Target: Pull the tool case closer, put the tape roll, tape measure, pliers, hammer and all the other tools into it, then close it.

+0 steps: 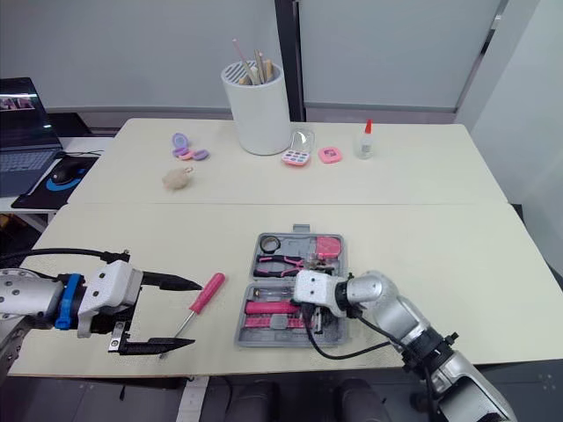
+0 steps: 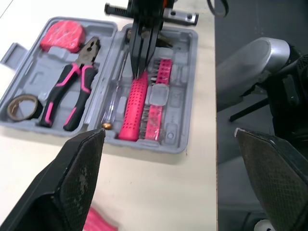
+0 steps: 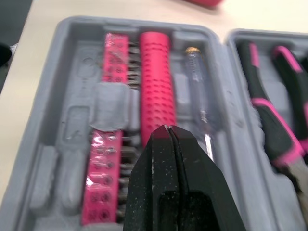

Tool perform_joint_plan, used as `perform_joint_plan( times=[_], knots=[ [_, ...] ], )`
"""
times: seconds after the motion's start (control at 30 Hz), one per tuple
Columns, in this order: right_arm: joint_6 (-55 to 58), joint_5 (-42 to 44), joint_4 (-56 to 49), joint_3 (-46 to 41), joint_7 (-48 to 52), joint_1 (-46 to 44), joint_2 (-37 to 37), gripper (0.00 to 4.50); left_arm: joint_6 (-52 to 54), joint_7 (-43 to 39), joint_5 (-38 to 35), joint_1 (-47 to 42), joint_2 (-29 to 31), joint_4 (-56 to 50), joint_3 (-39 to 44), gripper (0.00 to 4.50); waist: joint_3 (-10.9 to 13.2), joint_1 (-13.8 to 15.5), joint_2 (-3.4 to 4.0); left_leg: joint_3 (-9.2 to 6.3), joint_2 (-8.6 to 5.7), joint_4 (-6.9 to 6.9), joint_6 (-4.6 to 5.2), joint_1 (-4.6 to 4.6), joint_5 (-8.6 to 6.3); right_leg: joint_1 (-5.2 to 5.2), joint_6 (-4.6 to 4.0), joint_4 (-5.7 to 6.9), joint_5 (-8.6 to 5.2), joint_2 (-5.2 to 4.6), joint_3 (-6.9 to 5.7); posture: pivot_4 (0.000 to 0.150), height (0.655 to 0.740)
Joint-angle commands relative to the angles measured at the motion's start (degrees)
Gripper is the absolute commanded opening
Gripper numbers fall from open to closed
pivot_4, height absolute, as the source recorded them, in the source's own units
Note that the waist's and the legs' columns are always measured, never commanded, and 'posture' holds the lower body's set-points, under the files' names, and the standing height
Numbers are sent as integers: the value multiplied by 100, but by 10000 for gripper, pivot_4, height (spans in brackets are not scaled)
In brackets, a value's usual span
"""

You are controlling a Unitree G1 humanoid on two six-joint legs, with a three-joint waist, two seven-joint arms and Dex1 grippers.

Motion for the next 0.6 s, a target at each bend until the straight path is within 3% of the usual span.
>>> perform_joint_plan(
  times=[0.03, 0.2, 0.4, 0.5, 0.6],
  knots=[
    [417, 682, -979, -999, 242, -156, -464, 5736, 25, -28, -32, 35, 114, 419, 475, 45000, 2, 2, 2, 0, 0, -1, 0, -4, 0, -4, 0, 0, 0, -1, 1, 1500, 7400],
    [462, 1386, -1415, -2006, 1170, 133, -1944, 17773, 196, -156, 56, -149, 421, 1462, 748, 45000, 2, 25, 1, -2, -4, -3, 0, -21, 0, -15, 1, -14, 0, -8, -10, 1500, 7400],
    [811, 2493, -1482, -3385, 2012, 763, -3126, 33427, 118, -207, 193, -644, 650, 2873, 846, 45000, 5, 15, 5, 0, -4, -5, 1, -39, -1, -28, 0, -18, 0, -9, -8, 1500, 7400],
    [637, 2539, -1221, -3790, 2117, 1035, -3510, 43629, -234, -290, 422, -867, 725, 3566, 704, 45000, 7, -21, 8, 9, -3, -5, 1, -36, -1, -30, 1, -18, 1, -14, -3, 1500, 7400],
    [464, 2492, -930, -4057, 2081, 1193, -3669, 44760, -457, -338, 555, -1153, 704, 4002, 573, 45000, 6, -15, 6, 12, -1, -5, 1, -34, -1, -29, 1, -18, 0, -13, -6, 1500, 7400]
  ],
)
